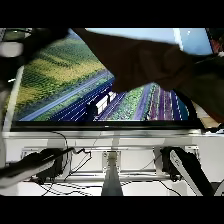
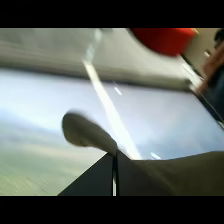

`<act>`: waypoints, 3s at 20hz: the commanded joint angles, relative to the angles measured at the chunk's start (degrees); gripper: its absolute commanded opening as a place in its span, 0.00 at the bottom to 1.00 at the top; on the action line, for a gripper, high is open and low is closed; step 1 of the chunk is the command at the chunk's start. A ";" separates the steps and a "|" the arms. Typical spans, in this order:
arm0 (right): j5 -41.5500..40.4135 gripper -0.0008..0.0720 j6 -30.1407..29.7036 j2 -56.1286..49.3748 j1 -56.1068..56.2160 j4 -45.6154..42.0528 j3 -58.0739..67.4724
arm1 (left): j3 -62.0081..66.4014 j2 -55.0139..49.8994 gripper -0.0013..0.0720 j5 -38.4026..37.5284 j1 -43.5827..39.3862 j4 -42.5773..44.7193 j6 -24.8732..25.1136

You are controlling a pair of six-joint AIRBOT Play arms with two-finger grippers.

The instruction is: Fold the clothes and pants, and hang the long-sleeved shirts on hangers.

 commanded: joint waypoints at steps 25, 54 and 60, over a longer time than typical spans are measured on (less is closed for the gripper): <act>-12.44 0.04 -0.63 -29.62 7.02 15.13 4.98 | -25.44 13.33 0.04 -16.37 18.29 23.96 -17.70; -9.64 0.71 19.12 -20.20 22.86 30.71 -43.45 | -30.29 8.59 0.04 -5.73 13.33 16.48 -13.05; -11.39 0.53 21.38 -27.85 23.93 35.39 -42.05 | -30.29 8.41 0.04 -5.73 13.33 16.50 -13.05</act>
